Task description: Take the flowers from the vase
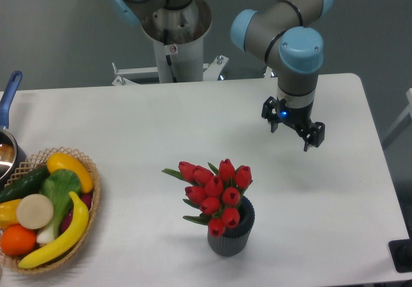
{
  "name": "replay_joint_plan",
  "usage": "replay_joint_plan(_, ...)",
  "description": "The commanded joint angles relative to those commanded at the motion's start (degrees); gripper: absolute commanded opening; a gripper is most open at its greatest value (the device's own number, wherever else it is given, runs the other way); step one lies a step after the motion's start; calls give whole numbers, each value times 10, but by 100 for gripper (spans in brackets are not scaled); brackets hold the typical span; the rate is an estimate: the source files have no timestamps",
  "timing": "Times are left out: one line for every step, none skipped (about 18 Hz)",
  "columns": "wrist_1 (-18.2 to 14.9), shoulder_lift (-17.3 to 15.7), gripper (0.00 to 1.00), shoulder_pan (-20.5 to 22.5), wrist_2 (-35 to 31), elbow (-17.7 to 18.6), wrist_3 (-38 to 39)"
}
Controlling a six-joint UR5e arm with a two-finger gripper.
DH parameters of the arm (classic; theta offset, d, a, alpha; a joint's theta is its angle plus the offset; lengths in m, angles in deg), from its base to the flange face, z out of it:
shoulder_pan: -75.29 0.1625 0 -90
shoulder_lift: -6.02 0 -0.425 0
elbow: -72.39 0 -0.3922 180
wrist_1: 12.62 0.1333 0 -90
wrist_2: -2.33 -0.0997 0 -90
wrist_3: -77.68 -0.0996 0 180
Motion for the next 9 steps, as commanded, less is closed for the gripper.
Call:
replay_joint_plan(0,1,100,-1,-1,0,0)
replay_joint_plan(0,1,100,-3,-1,-2,0)
replay_joint_plan(0,2,100,-3,-1,-3,0)
replay_joint_plan(0,1,100,-3,1,-3,0)
replay_joint_plan(-1,1,100,-4,1,-3,1)
replay_joint_plan(0,-1,100,-4,1,0,1)
replay_joint_plan(0,-2,100,-4,2,2,1)
replay_joint_plan(0,-4,100,-4,6,4,1)
replay_joint_plan(2,-8,100,-5,12,8,1)
